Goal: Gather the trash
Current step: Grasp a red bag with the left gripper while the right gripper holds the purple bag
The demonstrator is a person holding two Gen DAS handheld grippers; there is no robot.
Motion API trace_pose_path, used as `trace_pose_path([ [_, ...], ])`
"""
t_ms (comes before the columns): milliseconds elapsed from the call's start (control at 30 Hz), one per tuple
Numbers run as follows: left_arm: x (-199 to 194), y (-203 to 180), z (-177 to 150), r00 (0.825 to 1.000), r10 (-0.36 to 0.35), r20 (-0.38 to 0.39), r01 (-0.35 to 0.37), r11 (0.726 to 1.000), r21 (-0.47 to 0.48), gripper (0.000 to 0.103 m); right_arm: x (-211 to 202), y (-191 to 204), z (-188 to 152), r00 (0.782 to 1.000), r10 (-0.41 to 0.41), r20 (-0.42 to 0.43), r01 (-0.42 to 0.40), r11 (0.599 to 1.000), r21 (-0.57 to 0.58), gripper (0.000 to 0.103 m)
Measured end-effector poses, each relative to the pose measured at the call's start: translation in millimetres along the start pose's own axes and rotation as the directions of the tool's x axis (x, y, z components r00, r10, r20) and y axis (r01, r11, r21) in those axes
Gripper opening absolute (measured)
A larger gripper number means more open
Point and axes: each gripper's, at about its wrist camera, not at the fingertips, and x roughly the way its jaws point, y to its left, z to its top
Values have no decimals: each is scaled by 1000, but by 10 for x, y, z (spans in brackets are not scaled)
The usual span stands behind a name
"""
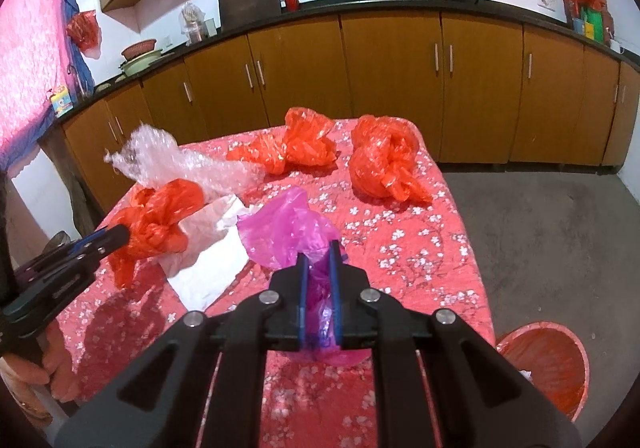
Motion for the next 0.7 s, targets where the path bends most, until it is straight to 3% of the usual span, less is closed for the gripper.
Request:
trace_pose_path([
  [367, -299, -31, 72, 997, 14, 71, -14, 1000, -4, 18, -215, -54, 35, 998, -14, 57, 13, 1000, 25, 11],
  [700, -454, -372, 162, 991, -52, 123, 47, 998, 41, 18, -471, -177, 65, 992, -34, 122, 30, 999, 41, 11],
])
